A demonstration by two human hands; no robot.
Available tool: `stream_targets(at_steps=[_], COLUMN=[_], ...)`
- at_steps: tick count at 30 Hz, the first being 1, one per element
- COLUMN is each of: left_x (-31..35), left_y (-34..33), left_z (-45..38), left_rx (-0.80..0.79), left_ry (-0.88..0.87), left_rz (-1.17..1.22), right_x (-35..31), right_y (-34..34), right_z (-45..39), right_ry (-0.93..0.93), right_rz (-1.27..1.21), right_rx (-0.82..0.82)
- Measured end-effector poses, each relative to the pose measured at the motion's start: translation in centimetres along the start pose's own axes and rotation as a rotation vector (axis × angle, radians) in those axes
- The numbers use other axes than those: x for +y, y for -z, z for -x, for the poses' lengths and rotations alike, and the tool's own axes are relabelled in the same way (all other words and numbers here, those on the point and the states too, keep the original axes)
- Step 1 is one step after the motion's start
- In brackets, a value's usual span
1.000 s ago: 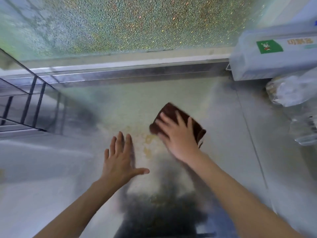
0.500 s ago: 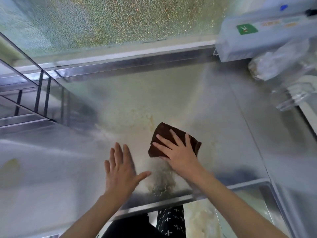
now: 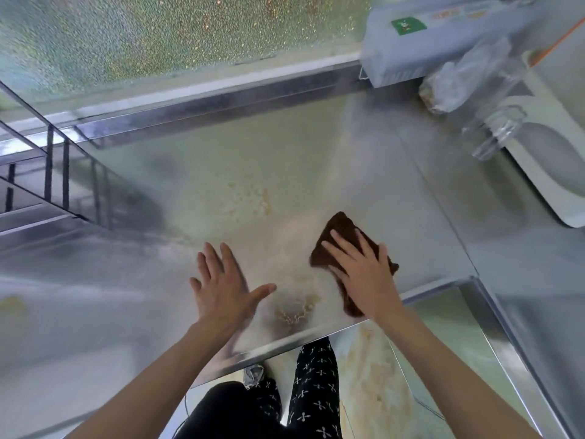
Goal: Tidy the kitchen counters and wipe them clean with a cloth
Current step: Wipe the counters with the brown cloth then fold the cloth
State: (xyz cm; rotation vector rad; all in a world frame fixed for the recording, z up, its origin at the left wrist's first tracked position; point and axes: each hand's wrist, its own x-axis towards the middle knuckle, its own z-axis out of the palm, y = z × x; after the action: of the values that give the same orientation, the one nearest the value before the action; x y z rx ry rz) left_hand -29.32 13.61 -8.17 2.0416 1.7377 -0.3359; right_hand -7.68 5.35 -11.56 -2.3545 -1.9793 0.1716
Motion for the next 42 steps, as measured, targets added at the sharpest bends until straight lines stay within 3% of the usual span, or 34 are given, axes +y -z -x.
stream_targets(at_steps=[3,5,7,9,11,13,14,16,18,19,20,22,24,26,30,32,38,42], left_x=[-0.4,-1.0,-2.4,-4.2,-6.0,-7.4,-8.0,-8.7,-9.2,-9.4,-9.6,-9.9,-10.0,-10.0,-10.3,-10.5,-11.1,-11.3], left_y=[0.1,0.4,0.7,0.6,0.3,0.1,0.0,-0.2,-0.6,-0.8,-1.0,-1.1,-1.3,-1.3,-1.4,-1.4,0.2,0.9], left_z=[0.5,1.5,2.8,3.9,4.4,4.2,4.1,3.9,4.0,4.0,4.1,4.1,4.1,4.1,3.9,3.7,1.6,-0.9], left_rx=[0.036,0.067,0.069,0.049,0.021,-0.013,-0.025,-0.041,-0.068,-0.082,-0.083,-0.054,-0.055,-0.053,-0.051,-0.042,0.001,0.008], left_ry=[-0.062,-0.167,-0.264,-0.300,-0.300,-0.289,-0.284,-0.267,-0.252,-0.250,-0.256,-0.273,-0.273,-0.280,-0.287,-0.297,-0.337,-0.336], left_rz=[0.074,0.122,0.084,0.031,0.008,-0.008,-0.013,-0.009,-0.018,-0.029,-0.040,-0.049,-0.047,-0.046,-0.033,-0.047,0.021,0.060], right_x=[2.8,0.5,-4.7,-9.4,-9.5,-6.4,-4.7,-3.2,-5.6,-7.9,-10.4,-14.2,-13.8,-11.1,-7.8,-8.9,-13.8,-12.1], right_y=[0.5,0.6,-0.3,-1.6,-1.8,-1.6,-1.4,-0.5,-0.6,-0.8,-1.2,-2.1,-2.4,-2.1,-0.3,-0.3,-3.1,-2.6], right_z=[0.3,0.8,2.3,4.8,6.1,5.8,5.5,4.4,3.5,3.8,4.3,6.2,6.5,3.8,-2.8,-3.5,2.5,-2.0], right_ry=[-0.554,-0.758,-0.654,-0.345,-0.076,0.082,0.069,-0.175,-0.466,-0.485,-0.368,0.060,0.335,0.339,-0.055,-0.145,0.292,0.305], right_rz=[-0.211,-0.305,-0.288,-0.162,-0.097,-0.008,0.000,-0.129,-0.275,-0.281,-0.243,-0.137,-0.077,-0.017,-0.098,-0.124,0.010,0.028], right_rx=[0.060,0.092,0.092,0.084,0.032,0.011,0.033,0.033,0.058,0.057,0.071,0.076,0.001,-0.052,-0.114,-0.086,0.017,0.011])
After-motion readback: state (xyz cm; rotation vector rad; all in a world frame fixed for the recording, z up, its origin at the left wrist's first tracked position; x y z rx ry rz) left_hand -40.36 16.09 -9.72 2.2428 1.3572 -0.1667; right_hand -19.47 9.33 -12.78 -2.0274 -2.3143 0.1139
